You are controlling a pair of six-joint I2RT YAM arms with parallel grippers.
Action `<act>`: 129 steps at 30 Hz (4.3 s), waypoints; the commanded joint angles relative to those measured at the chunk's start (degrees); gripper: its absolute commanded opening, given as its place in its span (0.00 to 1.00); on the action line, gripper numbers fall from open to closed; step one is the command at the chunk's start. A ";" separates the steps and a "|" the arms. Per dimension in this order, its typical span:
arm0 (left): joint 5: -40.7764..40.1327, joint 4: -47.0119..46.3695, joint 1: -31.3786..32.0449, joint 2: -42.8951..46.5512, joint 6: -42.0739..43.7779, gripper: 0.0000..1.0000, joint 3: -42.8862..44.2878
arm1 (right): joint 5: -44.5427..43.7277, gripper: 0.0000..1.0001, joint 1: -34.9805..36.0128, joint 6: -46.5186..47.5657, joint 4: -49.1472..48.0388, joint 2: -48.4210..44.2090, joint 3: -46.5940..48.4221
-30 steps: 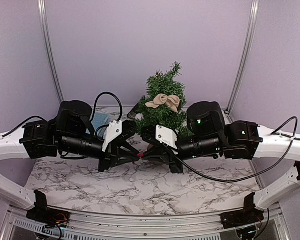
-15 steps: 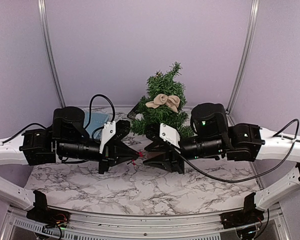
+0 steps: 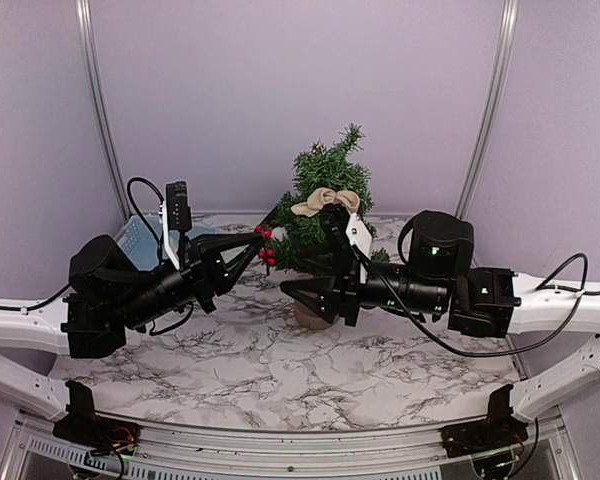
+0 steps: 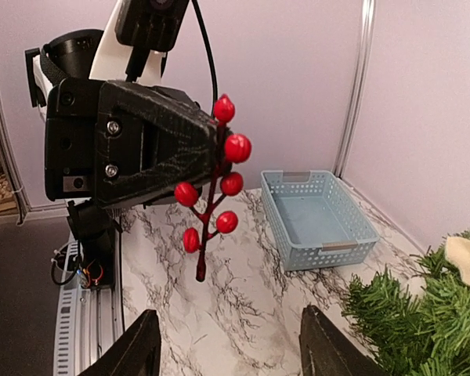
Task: Decorate the small christmas tree
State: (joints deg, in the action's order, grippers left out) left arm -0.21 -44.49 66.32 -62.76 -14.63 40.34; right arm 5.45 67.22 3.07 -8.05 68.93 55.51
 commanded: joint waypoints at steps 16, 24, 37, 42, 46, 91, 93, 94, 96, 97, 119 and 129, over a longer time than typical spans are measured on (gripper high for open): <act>-0.52 -18.50 0.73 -4.49 -5.33 0.00 -0.61 | 3.69 0.41 -0.16 -4.69 -15.32 5.58 3.53; -0.57 -18.68 0.74 -5.04 -5.06 0.00 -0.69 | 3.52 0.09 -0.16 -4.84 -15.80 5.56 3.23; -2.31 7.01 -0.72 7.04 0.46 0.37 -1.13 | -1.16 0.00 -0.25 0.43 -3.55 3.50 3.80; 1.83 24.80 -1.32 8.61 5.75 0.41 5.22 | -1.66 0.00 -0.16 4.91 4.23 3.76 5.02; 4.01 29.80 -2.33 7.29 5.43 0.41 7.88 | -1.18 0.00 -0.16 7.16 7.34 3.33 5.37; -2.26 18.14 -18.36 -6.54 3.78 0.00 11.61 | -7.21 0.77 -5.01 1.59 6.68 -5.77 -2.10; -2.04 17.54 -18.42 -9.46 5.11 0.00 13.89 | -6.09 0.78 -7.49 -0.05 5.79 -7.81 -3.50; -2.00 17.45 -18.42 -10.89 5.60 0.00 15.07 | -4.16 0.79 -8.67 -0.72 5.25 -8.89 -4.26; -1.78 17.04 -18.48 -13.17 6.39 0.00 17.41 | -2.57 0.80 -11.20 -1.91 4.47 -11.13 -5.66; -1.62 16.91 -18.58 -14.39 6.58 0.00 18.48 | -1.93 0.80 -12.37 -2.41 4.31 -11.92 -6.15; 6.51 17.02 -19.40 -25.76 6.26 0.00 21.23 | -1.32 0.80 -17.07 -2.72 4.81 -13.47 -7.69; 3.46 20.54 -19.38 -23.51 9.80 0.00 20.97 | -1.14 0.80 -17.12 -2.66 4.76 -12.59 -7.59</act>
State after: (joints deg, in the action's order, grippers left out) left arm 5.21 -25.50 47.09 -88.51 -7.73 61.71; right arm 4.01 50.59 1.04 -2.09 56.07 47.72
